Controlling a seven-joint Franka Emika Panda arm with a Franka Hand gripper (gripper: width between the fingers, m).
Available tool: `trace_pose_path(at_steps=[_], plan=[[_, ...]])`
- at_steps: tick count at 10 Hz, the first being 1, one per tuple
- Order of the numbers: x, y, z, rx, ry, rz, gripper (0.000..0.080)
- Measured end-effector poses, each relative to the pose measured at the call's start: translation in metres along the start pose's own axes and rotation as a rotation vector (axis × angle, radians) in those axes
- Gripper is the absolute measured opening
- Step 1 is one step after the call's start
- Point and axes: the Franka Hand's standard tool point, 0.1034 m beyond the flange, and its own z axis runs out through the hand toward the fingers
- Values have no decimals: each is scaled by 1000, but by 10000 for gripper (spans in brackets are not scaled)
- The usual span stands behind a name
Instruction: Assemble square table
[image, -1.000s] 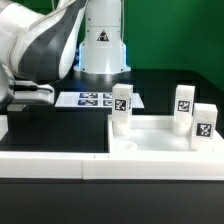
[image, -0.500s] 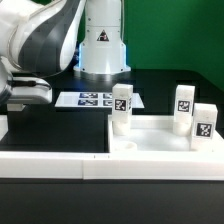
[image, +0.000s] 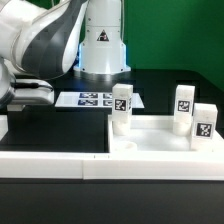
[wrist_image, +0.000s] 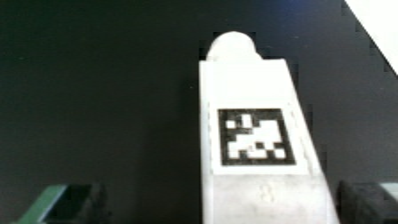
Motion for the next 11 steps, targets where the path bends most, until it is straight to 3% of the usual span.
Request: trace_pose_path(at_steps=[1, 2, 3, 11], plan=[[0, 0, 0, 1, 0, 0, 537], [0, 0, 0, 1, 0, 1, 365], [0, 1, 0, 1, 0, 1, 290], [-1, 2, 1, 3, 0, 2, 290]])
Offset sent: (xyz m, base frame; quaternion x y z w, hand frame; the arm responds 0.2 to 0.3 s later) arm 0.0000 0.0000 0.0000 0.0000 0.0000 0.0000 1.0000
